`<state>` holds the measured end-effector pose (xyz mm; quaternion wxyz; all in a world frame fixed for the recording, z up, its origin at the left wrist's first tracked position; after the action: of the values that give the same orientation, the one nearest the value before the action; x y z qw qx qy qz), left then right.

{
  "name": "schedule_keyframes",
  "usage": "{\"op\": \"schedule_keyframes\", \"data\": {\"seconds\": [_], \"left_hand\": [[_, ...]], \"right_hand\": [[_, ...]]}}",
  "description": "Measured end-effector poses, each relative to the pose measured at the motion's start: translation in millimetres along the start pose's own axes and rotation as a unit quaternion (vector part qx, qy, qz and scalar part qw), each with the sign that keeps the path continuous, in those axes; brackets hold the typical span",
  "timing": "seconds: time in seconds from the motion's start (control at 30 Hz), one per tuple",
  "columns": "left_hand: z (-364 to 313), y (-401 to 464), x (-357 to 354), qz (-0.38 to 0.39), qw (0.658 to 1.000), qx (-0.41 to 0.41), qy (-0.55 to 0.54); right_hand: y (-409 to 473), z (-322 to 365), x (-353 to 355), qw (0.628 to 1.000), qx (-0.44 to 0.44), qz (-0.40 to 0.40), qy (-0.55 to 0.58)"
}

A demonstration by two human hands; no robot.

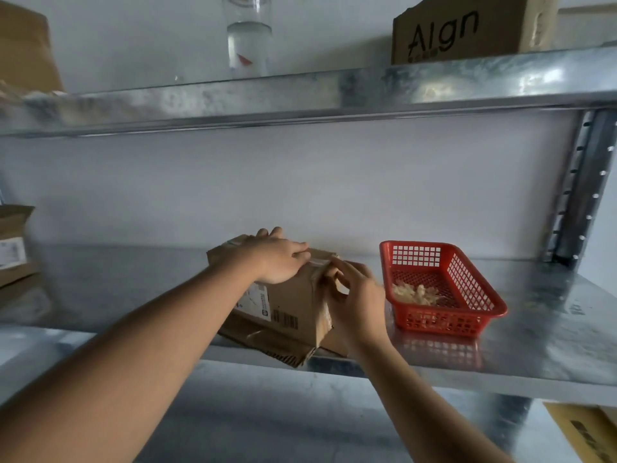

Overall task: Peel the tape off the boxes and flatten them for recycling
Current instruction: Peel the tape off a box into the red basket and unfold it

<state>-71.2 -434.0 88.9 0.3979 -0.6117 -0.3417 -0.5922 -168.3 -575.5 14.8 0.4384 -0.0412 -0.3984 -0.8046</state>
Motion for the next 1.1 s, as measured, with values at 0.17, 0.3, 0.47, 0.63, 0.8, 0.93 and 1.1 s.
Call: {"op": "schedule_keyframes", "data": {"seconds": [0.17, 0.3, 0.47, 0.63, 0.8, 0.93, 1.1], "left_hand": [[14.6, 3.3, -5.5, -0.017, 0.999, -0.016, 0.03], [20.6, 16.0, -6.9, -0.047, 0.996, -0.08, 0.015], [23.6, 23.3, -14.2, -0.015, 0.984, -0.159, -0.08], [38.1, 26.3, -19.2, 0.064, 0.979, -0.17, -0.089], [30.2, 25.8, -15.7, 0.077, 0.972, -0.219, 0.022], [31.0, 22.1, -11.1, 0.081, 0.97, -0.229, -0.023], [35.2, 22.7, -14.1, 0.065, 0.961, -0.258, -0.075]], "right_hand": [[6.7, 1.2, -8.1, 0.999, -0.04, -0.017, 0.032], [11.1, 2.1, -8.0, 0.998, -0.042, -0.028, -0.024], [8.7, 14.5, -15.2, 0.996, -0.033, -0.055, -0.057], [23.7, 32.9, -5.1, 0.992, 0.019, -0.021, -0.121], [48.6, 57.6, -7.6, 0.955, 0.021, 0.143, -0.261], [66.6, 77.6, -3.7, 0.906, -0.011, 0.235, -0.352], [81.4, 93.9, -16.3, 0.842, 0.015, 0.293, -0.454]]}}
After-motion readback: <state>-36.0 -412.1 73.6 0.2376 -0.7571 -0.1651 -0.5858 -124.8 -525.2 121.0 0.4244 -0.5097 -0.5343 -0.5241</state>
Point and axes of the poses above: each hand's wrist, its own y-axis towards the middle knuckle, its own x-axis out of the back of the hand, z = x × y, the point moved 4 cm from there along y, towards the middle knuckle, and after that the axes turned 5 degrees about z, right-handed, at the moved point
